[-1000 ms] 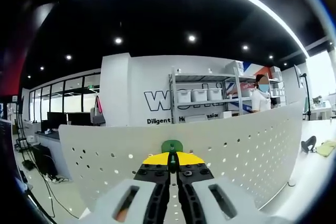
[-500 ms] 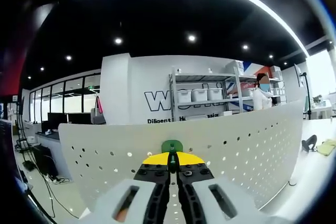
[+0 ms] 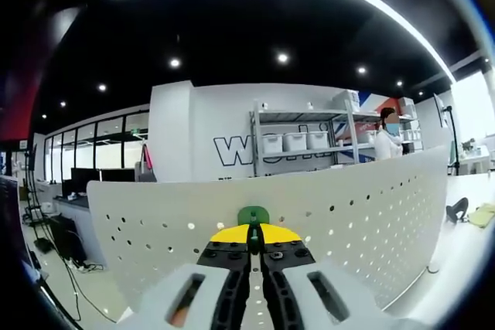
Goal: Insert the hook assembly into the mounting plate slot until the hook locks in place.
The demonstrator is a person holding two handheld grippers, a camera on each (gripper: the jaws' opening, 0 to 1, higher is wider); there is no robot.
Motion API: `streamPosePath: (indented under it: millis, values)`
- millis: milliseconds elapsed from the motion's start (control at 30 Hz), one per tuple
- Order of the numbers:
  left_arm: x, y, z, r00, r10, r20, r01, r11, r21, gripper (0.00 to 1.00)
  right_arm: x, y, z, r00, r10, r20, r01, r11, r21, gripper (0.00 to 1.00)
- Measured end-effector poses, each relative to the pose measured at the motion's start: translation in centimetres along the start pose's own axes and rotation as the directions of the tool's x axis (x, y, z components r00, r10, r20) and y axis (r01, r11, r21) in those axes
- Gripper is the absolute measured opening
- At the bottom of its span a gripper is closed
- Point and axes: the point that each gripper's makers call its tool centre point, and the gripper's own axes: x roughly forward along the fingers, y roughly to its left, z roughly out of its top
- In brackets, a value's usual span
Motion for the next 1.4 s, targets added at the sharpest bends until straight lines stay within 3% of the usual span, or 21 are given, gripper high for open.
streamPosePath:
  millis: [1400]
  values:
    - [0.01, 0.09, -0.46, 1.0, -0.001, 0.005, 0.001, 1.0, 0.024, 0.03, 0.32, 0.12, -0.07, 1.0, 0.005, -0.006, -0.005, 1.0, -0.002, 0.64]
